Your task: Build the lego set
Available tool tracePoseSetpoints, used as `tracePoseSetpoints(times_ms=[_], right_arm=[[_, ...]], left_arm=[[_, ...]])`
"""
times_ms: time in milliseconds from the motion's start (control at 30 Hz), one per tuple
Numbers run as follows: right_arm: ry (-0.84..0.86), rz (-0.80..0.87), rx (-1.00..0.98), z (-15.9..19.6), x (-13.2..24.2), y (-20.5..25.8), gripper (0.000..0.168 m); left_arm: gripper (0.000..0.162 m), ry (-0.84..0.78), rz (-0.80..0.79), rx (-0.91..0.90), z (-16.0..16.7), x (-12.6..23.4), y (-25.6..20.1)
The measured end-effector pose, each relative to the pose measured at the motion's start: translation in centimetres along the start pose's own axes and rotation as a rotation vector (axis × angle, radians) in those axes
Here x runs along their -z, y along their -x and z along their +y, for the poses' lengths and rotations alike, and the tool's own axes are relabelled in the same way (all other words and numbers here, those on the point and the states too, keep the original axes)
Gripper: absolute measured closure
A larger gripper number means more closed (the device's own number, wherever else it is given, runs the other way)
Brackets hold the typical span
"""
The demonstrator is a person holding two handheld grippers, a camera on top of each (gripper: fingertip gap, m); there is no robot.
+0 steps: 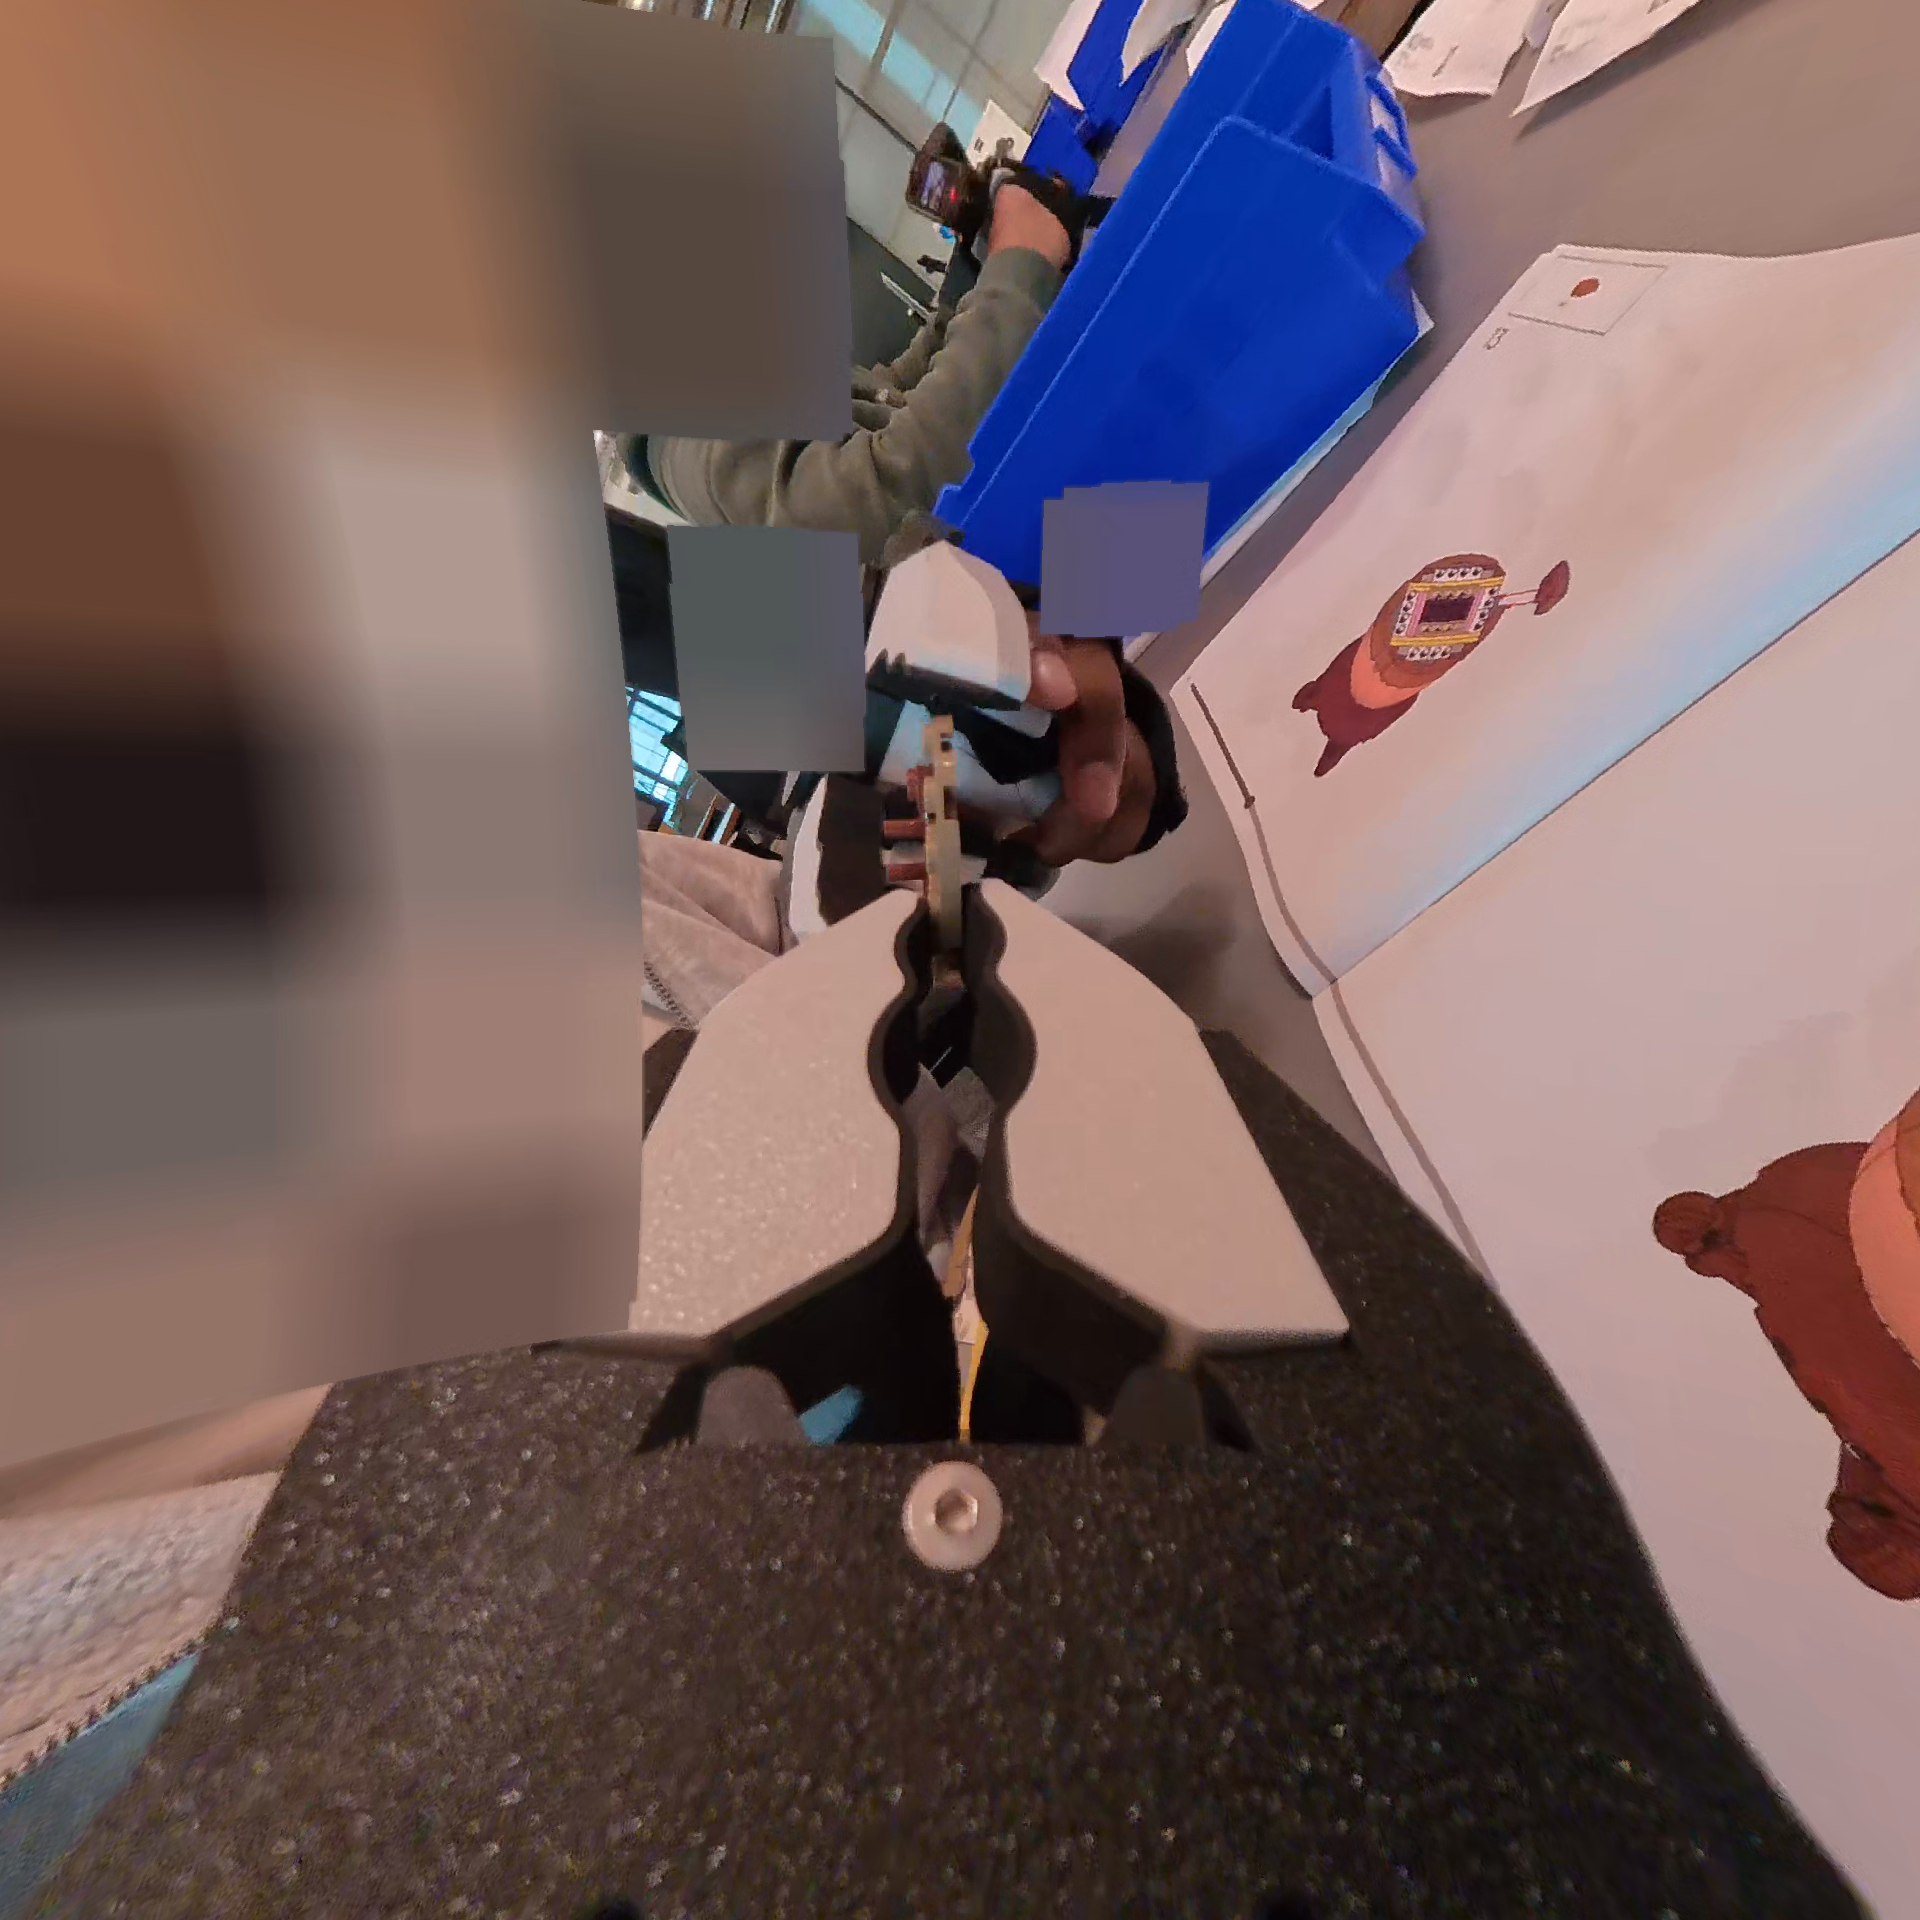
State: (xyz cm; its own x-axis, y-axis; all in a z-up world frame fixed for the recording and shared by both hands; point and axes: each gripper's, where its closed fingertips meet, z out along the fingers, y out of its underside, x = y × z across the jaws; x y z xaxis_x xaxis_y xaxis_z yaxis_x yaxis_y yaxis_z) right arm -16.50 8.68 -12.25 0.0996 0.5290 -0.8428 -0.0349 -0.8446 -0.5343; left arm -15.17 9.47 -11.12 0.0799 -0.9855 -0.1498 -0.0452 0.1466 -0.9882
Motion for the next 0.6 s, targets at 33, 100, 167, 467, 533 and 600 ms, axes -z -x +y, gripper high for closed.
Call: tracePoseSetpoints(times_ms=[33,100,167,467,533,600], right_arm=[[0.005,-0.003,-0.003,0.12,-0.03,0.08,0.164],[0.018,-0.002,-0.004,0.32,-0.01,0.13,0.164],[0.028,-0.007,-0.004,0.43,0.09,0.19,0.164],[0.04,-0.014,0.012,0.16,0.28,0.46,0.164],[0.034,-0.018,0.019,0.05,0.27,0.51,0.164],[0.034,-0.023,0.025,0.01,0.24,0.45,0.164]], left_arm=[[0.111,-0.001,0.001,-0.01,-0.03,0.0,-0.05],[0.117,-0.005,0.008,-0.011,-0.09,-0.04,-0.23],[0.122,-0.013,0.006,-0.005,-0.15,-0.07,-0.31],[0.117,0.018,-0.003,-0.036,-0.05,-0.21,-0.32],[0.119,0.013,0.001,-0.026,-0.11,-0.16,-0.25],[0.12,0.006,0.001,-0.018,-0.16,-0.12,-0.15]])
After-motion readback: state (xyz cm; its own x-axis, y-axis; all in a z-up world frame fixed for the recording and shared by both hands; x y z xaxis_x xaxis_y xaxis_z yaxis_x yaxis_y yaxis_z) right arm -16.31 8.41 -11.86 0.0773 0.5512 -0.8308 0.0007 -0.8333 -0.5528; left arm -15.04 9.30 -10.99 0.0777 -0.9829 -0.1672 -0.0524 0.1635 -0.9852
